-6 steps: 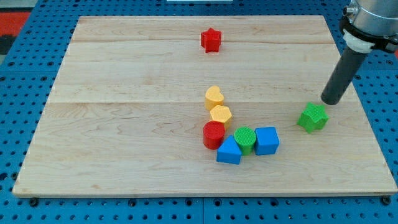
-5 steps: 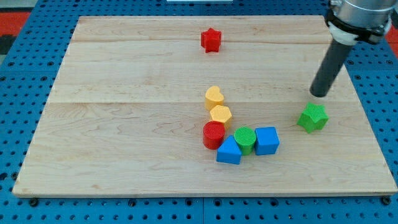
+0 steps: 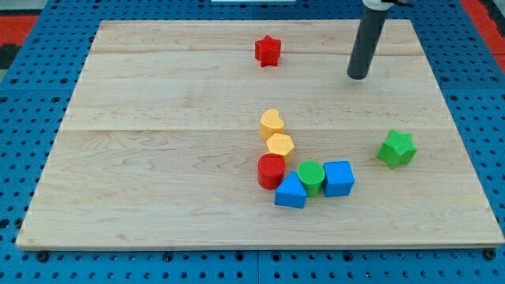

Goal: Push the red star diagonal to the yellow heart

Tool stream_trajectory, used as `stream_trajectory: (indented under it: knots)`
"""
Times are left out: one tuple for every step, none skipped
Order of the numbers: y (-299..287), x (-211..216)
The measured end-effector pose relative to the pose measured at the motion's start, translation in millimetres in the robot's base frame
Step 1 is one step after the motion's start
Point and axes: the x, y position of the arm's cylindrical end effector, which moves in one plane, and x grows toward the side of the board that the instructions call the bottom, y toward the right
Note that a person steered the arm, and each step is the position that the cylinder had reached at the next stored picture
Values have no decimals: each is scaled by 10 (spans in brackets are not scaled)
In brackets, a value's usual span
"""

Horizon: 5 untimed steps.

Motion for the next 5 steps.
stream_trajectory:
  knots:
    - [-297, -350]
    - [-873, -461]
    - [-1224, -497]
    - [-1519, -530]
    - [-1289, -841]
